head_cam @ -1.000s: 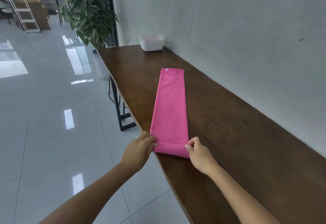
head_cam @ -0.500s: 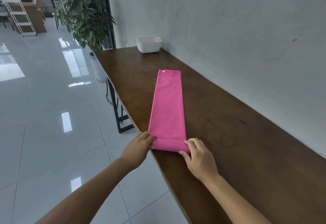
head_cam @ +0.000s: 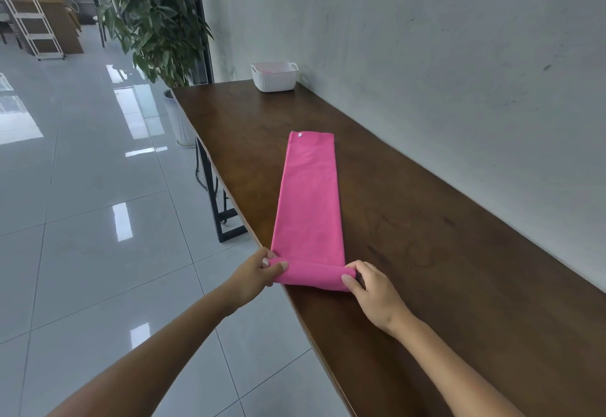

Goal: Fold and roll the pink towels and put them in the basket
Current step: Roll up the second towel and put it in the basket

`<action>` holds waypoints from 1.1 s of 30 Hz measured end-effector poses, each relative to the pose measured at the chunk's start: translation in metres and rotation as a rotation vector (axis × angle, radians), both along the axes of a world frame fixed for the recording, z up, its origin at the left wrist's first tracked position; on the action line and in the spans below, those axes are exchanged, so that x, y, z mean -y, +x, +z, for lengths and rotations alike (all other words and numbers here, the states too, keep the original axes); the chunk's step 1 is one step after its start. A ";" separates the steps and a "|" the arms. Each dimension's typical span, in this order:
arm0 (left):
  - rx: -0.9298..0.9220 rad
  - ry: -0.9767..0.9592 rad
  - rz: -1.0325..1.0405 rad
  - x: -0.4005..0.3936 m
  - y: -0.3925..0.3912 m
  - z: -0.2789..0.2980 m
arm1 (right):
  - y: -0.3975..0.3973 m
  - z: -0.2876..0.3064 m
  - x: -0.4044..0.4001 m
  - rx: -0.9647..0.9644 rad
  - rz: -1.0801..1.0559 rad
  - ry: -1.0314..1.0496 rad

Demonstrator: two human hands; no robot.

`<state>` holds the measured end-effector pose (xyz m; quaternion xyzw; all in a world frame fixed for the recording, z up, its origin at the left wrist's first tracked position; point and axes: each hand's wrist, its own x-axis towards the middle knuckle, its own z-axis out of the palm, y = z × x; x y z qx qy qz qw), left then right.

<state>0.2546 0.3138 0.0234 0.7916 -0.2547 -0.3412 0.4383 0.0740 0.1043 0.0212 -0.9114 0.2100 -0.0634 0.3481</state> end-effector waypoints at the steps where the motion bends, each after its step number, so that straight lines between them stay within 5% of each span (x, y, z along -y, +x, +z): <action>1: -0.015 0.012 0.048 0.002 -0.001 0.000 | 0.003 0.001 0.000 -0.011 -0.020 0.021; 6: 0.410 0.022 0.261 0.015 -0.015 -0.003 | 0.020 0.015 0.004 -0.090 -0.138 0.150; 9: 0.756 -0.063 0.217 0.015 -0.023 -0.009 | 0.031 0.024 0.010 -0.179 -0.169 0.210; 12: 0.907 -0.083 0.119 0.010 -0.022 -0.020 | 0.039 0.026 0.013 -0.217 -0.185 0.195; 22: 0.799 0.056 -0.056 0.013 0.000 -0.011 | 0.033 0.017 0.002 0.002 -0.211 -0.215; 33: 0.587 0.088 -0.036 0.002 0.002 -0.001 | 0.004 -0.002 -0.009 0.215 -0.109 -0.106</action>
